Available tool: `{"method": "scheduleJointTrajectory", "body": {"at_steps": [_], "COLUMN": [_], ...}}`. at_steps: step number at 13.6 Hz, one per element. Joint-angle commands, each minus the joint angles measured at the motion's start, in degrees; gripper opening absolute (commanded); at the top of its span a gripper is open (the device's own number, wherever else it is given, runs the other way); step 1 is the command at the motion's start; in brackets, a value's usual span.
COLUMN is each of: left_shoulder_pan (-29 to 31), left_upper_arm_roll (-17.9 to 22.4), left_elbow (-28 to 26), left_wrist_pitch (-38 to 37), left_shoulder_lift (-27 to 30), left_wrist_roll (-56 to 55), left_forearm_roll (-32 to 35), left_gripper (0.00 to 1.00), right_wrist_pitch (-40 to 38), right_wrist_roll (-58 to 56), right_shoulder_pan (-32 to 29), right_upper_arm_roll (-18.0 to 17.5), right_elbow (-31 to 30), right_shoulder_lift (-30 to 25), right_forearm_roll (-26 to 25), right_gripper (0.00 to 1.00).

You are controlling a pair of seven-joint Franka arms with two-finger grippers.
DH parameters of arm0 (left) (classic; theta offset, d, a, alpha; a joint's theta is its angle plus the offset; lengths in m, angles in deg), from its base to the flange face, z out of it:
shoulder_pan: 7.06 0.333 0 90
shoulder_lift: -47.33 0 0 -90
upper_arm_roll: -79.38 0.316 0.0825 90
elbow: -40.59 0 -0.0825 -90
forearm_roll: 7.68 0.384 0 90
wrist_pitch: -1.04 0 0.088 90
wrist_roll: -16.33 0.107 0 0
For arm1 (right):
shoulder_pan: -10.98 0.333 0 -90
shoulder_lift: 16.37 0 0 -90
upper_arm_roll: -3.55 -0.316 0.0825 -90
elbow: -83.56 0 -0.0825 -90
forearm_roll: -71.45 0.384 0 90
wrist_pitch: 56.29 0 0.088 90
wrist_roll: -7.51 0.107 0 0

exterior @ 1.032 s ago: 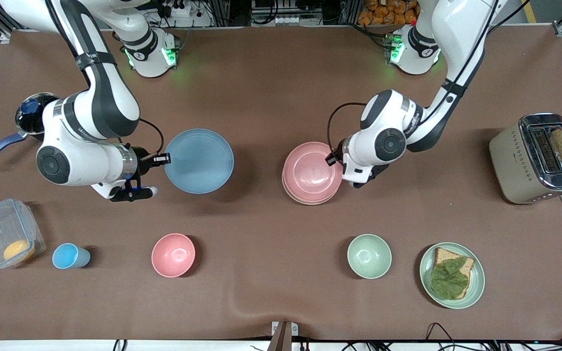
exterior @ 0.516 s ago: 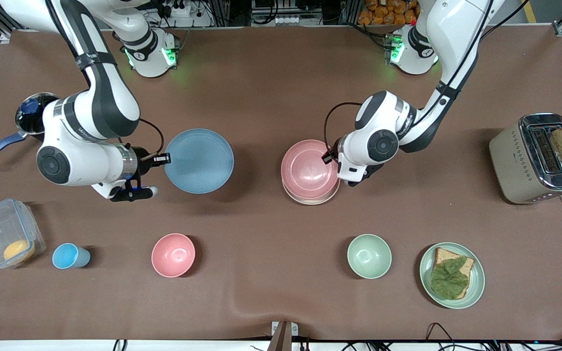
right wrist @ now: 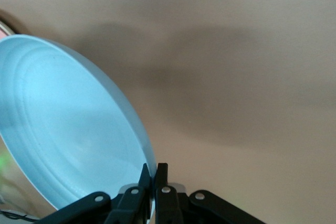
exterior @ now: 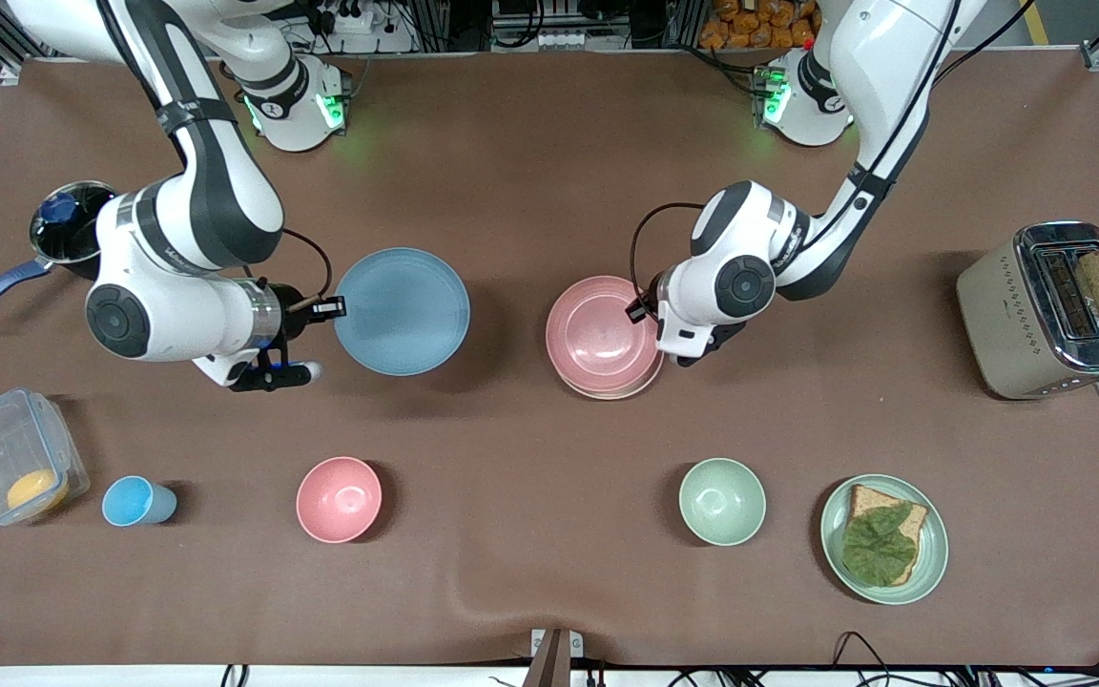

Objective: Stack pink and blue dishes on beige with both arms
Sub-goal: 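Lower the pink plate onto the beige plate and open the left gripper, then set the blue plate onto the pink plate while the left gripper withdraws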

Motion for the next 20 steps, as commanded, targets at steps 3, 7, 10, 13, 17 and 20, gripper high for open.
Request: {"method": "scheduleJointTrajectory", "body": {"at_steps": [3, 7, 10, 13, 17, 20], "left_shoulder_pan": [0.0, 2.0, 3.9, 4.7, 6.6, 11.6], "left_upper_arm_roll": [0.2, 0.7, 0.7, 0.2, 0.6, 0.5], "left_elbow": [2.2, 7.8, 20.7, 26.9, 26.7, 26.8], "left_wrist_pitch": [0.1, -7.8, -25.5, -33.0, -33.5, -35.2], "left_shoulder_lift": [0.2, 4.2, 4.8, 6.7, 13.3, 16.1], "left_wrist_roll": [-1.4, -1.3, -1.0, 0.0, 7.0, 13.5], "left_forearm_roll": [2.1, 6.6, 11.8, 16.9, 21.9, 21.7], "left_gripper": [1.0, 1.0, 1.0, 1.0, 1.0, 1.0], "right_wrist_pitch": [2.7, 6.1, 12.5, 19.4, 25.3, 29.0], "right_wrist_roll": [4.4, 10.7, 19.2, 28.4, 37.2, 37.9], "right_shoulder_pan": [2.8, 7.4, 13.2, 19.9, 26.4, 28.1], "right_upper_arm_roll": [0.5, 0.5, 0.5, 0.5, 0.5, 0.6], "right_elbow": [-0.3, -0.3, -0.1, 2.4, 8.2, 10.1], "right_shoulder_lift": [0.2, 1.0, 2.8, 6.7, 13.6, 17.1], "right_forearm_roll": [2.3, 5.7, 6.3, 6.7, 6.5, 6.5], "right_gripper": [0.0, 0.0, 0.0, 0.0, 0.0, 0.03]}}
